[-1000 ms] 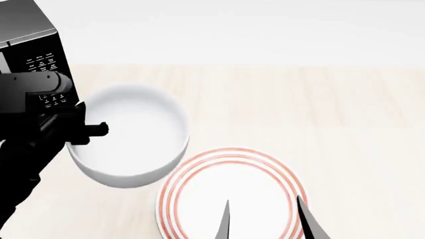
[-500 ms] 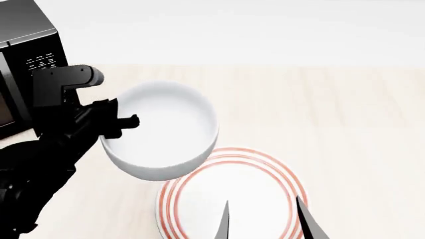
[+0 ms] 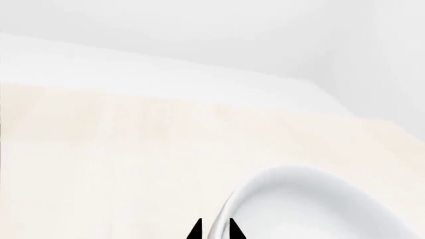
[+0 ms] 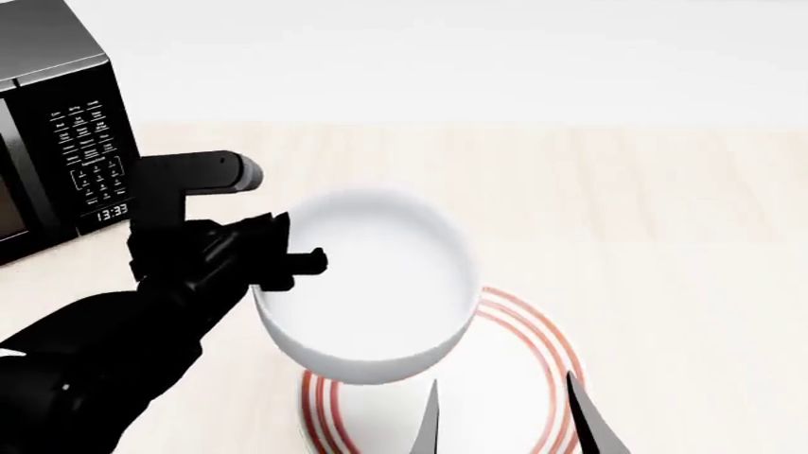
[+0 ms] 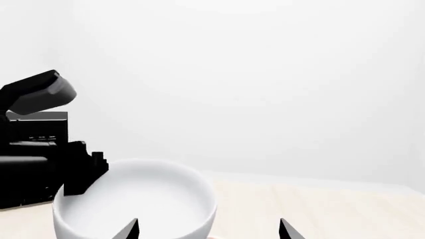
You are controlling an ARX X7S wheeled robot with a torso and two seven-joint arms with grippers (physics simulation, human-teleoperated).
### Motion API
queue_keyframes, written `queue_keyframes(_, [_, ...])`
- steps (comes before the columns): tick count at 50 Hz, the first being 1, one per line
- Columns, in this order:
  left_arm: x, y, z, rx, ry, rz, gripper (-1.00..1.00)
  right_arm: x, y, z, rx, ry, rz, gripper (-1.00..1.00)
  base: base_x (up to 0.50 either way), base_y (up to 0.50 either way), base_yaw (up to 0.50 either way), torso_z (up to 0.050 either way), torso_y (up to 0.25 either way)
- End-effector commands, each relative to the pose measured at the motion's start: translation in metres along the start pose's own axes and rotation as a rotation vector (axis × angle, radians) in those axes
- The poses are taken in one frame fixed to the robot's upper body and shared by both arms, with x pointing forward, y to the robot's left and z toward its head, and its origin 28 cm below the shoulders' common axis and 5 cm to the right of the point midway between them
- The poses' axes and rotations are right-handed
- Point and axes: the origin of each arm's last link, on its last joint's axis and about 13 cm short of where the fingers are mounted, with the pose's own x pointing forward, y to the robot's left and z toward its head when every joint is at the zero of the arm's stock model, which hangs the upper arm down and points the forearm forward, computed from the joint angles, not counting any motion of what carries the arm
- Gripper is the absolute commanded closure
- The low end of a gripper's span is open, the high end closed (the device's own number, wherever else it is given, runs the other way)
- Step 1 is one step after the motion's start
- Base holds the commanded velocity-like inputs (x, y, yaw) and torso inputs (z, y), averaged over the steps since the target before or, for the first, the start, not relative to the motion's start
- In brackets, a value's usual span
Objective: Pick up the white bowl and put it on the plate.
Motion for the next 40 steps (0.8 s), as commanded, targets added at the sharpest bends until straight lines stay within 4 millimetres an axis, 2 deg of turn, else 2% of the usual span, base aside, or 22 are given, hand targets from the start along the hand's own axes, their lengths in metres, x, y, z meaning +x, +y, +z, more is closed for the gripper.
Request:
queue_keyframes(1, [-0.003, -0.024, -0.001, -0.036, -0.005, -0.095, 1.0, 0.002, -0.002, 0.001, -0.011, -0.013, -0.011, -1.0, 0.0, 0.0, 0.0, 0.0, 0.0])
queue_keyframes(19, [0.011, -0.04, 0.005, -0.057, -0.016, -0.119, 1.0, 0.002, -0.002, 0.001, -0.007, -0.014, -0.004, -1.0, 0.0, 0.0, 0.0, 0.0, 0.001])
queue_keyframes(40, [0.02, -0.049, -0.003, -0.031, -0.007, -0.114, 1.0, 0.002, -0.003, 0.003, -0.003, -0.019, -0.011, -1.0, 0.0, 0.0, 0.0, 0.0, 0.0])
